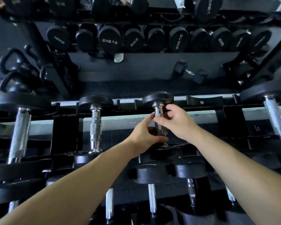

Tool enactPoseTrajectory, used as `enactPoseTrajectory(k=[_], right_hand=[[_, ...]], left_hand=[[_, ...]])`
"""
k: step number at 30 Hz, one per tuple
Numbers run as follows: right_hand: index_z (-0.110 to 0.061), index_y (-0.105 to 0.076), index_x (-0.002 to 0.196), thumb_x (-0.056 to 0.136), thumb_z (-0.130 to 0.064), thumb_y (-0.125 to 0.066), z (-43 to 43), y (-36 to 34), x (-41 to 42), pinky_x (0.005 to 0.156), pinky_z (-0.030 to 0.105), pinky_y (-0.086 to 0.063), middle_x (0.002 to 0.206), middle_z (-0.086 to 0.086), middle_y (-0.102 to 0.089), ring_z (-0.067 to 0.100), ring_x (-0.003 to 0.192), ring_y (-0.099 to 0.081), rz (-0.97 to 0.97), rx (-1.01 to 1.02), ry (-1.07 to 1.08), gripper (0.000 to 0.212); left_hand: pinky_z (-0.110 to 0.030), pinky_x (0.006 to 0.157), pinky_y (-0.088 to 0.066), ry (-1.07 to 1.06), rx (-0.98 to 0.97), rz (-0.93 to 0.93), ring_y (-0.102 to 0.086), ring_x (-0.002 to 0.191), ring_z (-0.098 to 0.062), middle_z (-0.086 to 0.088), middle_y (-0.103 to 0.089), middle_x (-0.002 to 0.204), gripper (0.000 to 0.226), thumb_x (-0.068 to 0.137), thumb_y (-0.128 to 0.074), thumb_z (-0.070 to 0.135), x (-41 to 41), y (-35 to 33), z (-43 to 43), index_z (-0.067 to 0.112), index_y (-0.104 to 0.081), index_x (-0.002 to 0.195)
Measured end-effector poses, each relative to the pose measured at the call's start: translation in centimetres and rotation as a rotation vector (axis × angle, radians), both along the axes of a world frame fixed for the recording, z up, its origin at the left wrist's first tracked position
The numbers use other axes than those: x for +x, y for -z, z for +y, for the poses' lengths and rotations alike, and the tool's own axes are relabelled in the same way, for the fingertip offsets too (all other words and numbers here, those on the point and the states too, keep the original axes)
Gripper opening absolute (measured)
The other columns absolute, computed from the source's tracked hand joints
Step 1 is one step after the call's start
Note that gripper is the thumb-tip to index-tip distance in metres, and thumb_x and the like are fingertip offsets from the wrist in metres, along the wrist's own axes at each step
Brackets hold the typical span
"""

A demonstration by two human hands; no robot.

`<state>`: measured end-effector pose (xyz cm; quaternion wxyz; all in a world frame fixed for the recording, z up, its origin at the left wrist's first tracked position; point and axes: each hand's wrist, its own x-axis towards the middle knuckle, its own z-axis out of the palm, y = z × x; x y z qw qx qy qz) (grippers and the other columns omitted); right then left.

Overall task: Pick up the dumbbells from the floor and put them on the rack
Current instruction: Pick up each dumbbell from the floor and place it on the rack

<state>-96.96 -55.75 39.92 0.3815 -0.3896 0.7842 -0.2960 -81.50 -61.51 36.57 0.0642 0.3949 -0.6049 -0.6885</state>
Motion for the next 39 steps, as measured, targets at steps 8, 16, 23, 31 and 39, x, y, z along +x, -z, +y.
enactPoseTrajectory(k=[8, 16, 23, 31, 39], right_hand=[[-0.019, -0.055, 0.138, 0.075, -0.056, -0.078, -0.5, 1.9, -0.6, 0.095, 0.039, -0.059, 0.111, -0.007, -0.075, 0.010, 0.102, -0.073, -0.016, -0.026, 0.003, 0.076], [-0.022, -0.042, 0.154, 0.091, -0.046, -0.074, 0.5, 1.3, 0.4, 0.102, 0.027, -0.039, 0.140, -0.003, -0.060, 0.014, 0.137, -0.052, 0.019, 0.006, 0.070, 0.074], [-0.030, -0.054, 0.139, 0.088, -0.042, -0.077, 2.9, -1.8, 2.5, 0.096, 0.031, -0.054, 0.131, -0.007, -0.060, 0.004, 0.111, -0.064, 0.179, -0.159, 0.067, 0.057], [-0.027, -0.059, 0.131, 0.088, -0.029, -0.078, 6.2, -5.9, 11.2, 0.079, 0.021, -0.057, 0.114, -0.008, -0.068, 0.007, 0.097, -0.069, 0.054, -0.300, -0.117, 0.048], [-0.026, -0.061, 0.127, 0.088, -0.017, -0.081, 13.2, -3.2, 29.1, 0.079, 0.019, -0.056, 0.109, -0.002, -0.071, 0.007, 0.089, -0.070, -0.165, -0.220, -0.395, 0.044]], left_hand=[[-0.048, 0.103, -0.059, -0.019, 0.083, 0.072, -0.078, 0.106, -0.028, -0.011, -0.081, 0.110, 0.105, 0.075, -0.090, 0.001, 0.0, 1.6, -0.7, 0.029, -0.033, 0.159], [-0.009, 0.086, -0.055, 0.044, 0.005, 0.005, -0.074, 0.090, 0.008, 0.011, -0.077, 0.101, 0.080, 0.083, -0.087, 0.013, 0.6, 0.5, -0.6, 0.030, -0.044, 0.148], [-0.039, 0.114, -0.051, -0.112, -0.039, 0.056, -0.066, 0.125, -0.012, -0.001, -0.067, 0.135, 0.084, 0.083, -0.088, 0.022, 3.6, -0.8, 0.9, 0.023, -0.043, 0.153], [-0.037, 0.103, -0.058, -0.314, -0.046, 0.248, -0.075, 0.115, -0.018, -0.007, -0.075, 0.125, 0.054, 0.079, -0.082, 0.024, 13.4, -4.4, 5.1, 0.034, -0.060, 0.127], [-0.028, 0.092, -0.061, -0.578, 0.044, 0.229, -0.073, 0.104, -0.019, -0.020, -0.072, 0.123, 0.049, 0.075, -0.079, 0.017, 32.3, -1.9, 16.6, 0.026, -0.062, 0.120]])
